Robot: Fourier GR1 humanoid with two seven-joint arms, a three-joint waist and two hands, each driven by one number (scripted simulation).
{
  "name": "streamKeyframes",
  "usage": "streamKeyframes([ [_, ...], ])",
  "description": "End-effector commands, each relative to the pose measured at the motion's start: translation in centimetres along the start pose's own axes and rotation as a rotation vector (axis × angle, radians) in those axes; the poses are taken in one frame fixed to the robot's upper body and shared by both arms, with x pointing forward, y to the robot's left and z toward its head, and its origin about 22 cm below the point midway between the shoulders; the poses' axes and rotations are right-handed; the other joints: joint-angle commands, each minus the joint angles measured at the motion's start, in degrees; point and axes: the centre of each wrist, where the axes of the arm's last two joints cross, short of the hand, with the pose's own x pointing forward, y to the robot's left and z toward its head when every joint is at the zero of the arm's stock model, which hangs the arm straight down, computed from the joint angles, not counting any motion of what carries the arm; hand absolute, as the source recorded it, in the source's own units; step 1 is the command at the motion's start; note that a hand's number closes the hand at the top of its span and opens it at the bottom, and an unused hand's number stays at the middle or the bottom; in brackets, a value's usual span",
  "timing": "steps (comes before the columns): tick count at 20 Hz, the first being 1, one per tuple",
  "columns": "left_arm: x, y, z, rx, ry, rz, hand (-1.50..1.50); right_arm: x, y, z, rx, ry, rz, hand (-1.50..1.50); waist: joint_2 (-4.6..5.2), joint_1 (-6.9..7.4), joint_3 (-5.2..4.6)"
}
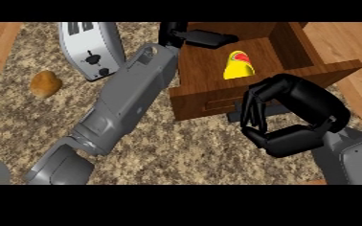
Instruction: Pick up the cup, place it into the drawer and close the drawer
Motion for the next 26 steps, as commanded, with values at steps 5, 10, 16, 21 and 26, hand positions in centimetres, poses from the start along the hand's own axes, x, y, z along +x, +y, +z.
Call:
streamKeyframes([
  [5,0.2,0.0,-0.2,0.100,-0.002,0.034,-1.50,0.0,0.9,1.7,0.069,0.259,0.339,-1.50,-1.09,4.18,0.10],
  [10,-1.0,0.7,0.8,0.090,-0.026,0.117,-1.50,-5.6,2.9,0.8,0.004,0.407,0.391,-1.50,-1.28,8.20,0.08],
  [16,-1.7,2.1,1.7,0.074,-0.042,0.151,-1.50,-11.7,2.8,-0.5,0.075,0.536,0.426,-1.50,-1.52,12.02,0.09],
  [21,-3.2,6.7,3.3,0.103,-0.035,0.138,-1.50,-17.0,2.8,-0.1,0.089,0.618,0.449,1.50,-1.36,13.21,0.14],
  [26,-2.6,7.4,3.6,0.084,-0.049,0.183,-1.50,-17.4,-1.9,-1.2,-0.038,0.543,0.447,1.50,-0.90,15.20,0.25],
])
